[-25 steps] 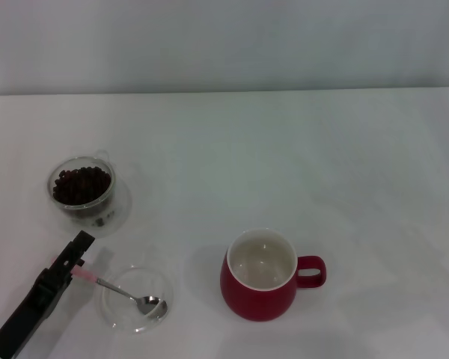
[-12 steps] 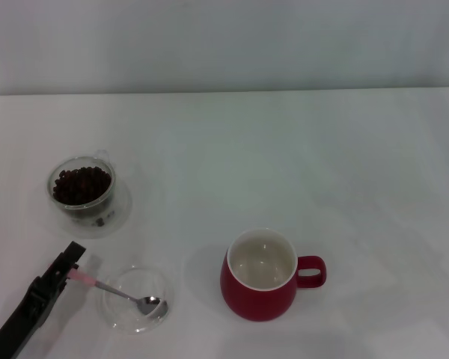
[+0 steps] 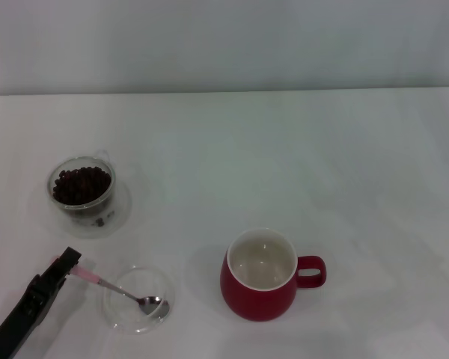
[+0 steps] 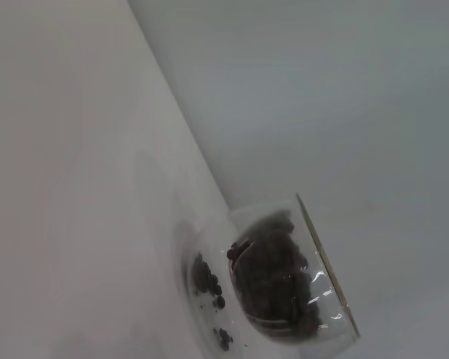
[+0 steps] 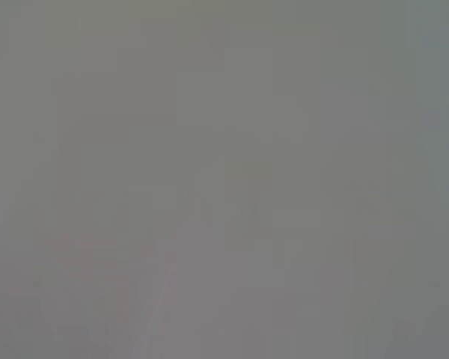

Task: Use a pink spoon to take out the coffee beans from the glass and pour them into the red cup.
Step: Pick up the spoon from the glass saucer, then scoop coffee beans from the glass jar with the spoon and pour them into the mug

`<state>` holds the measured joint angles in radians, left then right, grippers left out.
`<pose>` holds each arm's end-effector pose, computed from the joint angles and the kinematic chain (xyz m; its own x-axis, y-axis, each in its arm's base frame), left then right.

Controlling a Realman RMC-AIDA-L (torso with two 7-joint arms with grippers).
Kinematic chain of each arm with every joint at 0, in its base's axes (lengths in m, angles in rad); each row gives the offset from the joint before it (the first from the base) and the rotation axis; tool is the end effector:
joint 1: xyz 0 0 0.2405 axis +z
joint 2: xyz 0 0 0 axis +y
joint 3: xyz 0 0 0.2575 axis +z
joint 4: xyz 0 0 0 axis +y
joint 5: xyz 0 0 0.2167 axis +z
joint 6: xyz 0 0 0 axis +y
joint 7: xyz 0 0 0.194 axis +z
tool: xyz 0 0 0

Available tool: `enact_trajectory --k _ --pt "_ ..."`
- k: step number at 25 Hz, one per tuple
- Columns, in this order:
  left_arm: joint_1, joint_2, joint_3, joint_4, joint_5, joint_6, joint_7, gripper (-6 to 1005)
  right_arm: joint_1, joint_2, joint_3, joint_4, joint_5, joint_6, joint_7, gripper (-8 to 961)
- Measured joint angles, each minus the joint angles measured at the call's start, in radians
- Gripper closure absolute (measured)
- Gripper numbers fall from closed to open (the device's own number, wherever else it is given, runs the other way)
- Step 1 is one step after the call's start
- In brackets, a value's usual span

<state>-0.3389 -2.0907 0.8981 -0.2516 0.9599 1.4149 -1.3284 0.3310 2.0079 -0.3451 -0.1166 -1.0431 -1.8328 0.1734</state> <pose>-0.3402 0.2610 -0.1020 -0.3074 0.4655 0.8299 0.9283 -0.0452 0.3692 0.3116 0.3086 0.1129 0.7001 0.5787 -0.4183 -0.4932 -0.0316 -0.8693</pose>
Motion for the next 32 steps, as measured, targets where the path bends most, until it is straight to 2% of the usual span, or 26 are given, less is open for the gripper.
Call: enact_trajectory --k 8,16,20,27,32 --pt "0.0 -0.001 -0.001 0.002 -0.001 -0.004 0.003 869 0.0 0.0 0.0 0.0 0.0 -0.002 0.0 425" --pt "0.011 0.001 0.0 0.023 0.001 0.012 -0.006 870 -0.001 0.0 0.0 0.0 0.0 -0.002 0.0 425" --pt "0.018 0.009 0.005 0.037 0.003 0.063 0.0 870 -0.001 0.0 0.0 0.009 0.0 -0.006 -0.003 425" --pt "0.089 0.015 0.066 0.228 0.005 0.172 -0.051 869 -0.01 0.0 -0.002 0.031 0.0 -0.043 -0.007 425" --pt "0.141 0.041 0.09 0.447 0.012 0.184 -0.175 869 -0.017 0.0 -0.014 0.057 -0.008 -0.059 -0.01 425"
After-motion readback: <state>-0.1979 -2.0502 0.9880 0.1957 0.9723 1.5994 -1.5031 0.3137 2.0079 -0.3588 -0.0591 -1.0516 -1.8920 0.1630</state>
